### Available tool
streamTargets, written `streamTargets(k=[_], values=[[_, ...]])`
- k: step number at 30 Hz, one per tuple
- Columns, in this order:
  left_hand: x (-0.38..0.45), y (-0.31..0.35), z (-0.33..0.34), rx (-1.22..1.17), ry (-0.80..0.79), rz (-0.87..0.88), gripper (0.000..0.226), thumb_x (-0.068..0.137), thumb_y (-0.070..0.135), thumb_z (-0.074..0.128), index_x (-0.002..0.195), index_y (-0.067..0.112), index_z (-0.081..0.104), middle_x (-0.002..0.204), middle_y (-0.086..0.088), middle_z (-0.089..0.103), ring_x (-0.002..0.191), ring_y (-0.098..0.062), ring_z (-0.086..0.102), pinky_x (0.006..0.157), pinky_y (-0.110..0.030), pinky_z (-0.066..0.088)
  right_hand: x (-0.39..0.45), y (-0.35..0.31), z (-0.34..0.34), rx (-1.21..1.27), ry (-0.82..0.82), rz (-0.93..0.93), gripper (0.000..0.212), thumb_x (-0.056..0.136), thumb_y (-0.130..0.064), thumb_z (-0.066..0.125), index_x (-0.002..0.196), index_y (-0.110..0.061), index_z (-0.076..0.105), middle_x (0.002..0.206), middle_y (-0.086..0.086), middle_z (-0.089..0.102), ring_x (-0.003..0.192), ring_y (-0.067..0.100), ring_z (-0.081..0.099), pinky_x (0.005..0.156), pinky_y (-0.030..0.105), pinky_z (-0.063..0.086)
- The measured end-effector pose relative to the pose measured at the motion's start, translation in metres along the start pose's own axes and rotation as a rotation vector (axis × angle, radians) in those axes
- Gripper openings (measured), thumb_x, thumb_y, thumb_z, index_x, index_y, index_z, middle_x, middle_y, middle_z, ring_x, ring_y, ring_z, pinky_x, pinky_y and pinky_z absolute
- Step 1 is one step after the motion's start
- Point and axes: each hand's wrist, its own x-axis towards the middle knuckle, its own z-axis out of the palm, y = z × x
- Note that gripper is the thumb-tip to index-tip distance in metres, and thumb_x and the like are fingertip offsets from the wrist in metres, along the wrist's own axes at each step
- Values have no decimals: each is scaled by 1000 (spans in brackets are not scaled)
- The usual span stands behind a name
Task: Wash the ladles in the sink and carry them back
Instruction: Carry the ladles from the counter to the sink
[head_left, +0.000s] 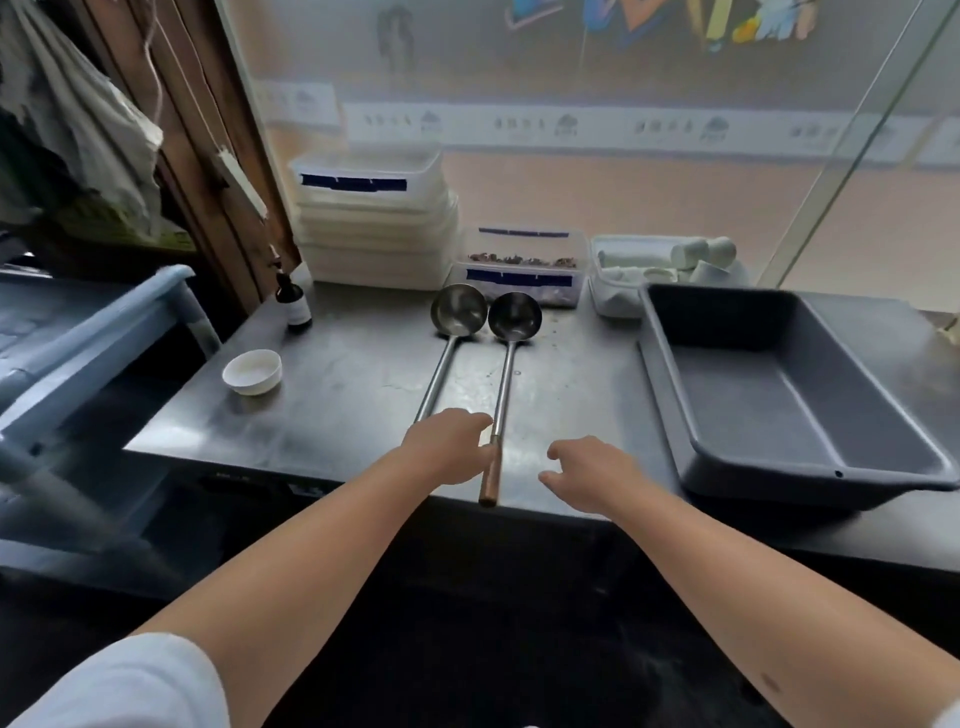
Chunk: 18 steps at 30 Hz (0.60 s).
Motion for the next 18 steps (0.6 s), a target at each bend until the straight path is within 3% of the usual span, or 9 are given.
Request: streamTargets(k=[6,12,16,18], values=[[86,-9,10,-187,-106,-104,55,90,46,45,142,30,43,146,3,48,129,-20,49,101,-39,44,86,20,3,40,-73,12,43,93,-49,45,128,-25,55,124,0,59,106,23,59,78,35,48],[165,-12,24,-412,-186,-246,55,89,41,51,140,23,48,143,-5,51,124,-21,53,97,-31,43,188,46,-1,220,-161,33,47,89,-47,50,130,-25,56,130,-2,59,110,21,58,83,35,51],[206,-22,40,-530,-223,-350,55,86,40,55,138,22,51,141,-5,52,124,-21,53,96,-29,43,241,54,5,450,-212,110,40,89,-36,57,116,-7,65,115,9,68,102,25,64,85,37,52],[223,-27,50,-578,-239,-386,54,87,38,55,137,20,51,141,-5,52,124,-21,52,97,-29,43,265,57,10,599,-266,169,33,88,-30,58,106,-5,67,104,13,70,98,27,67,76,36,52]])
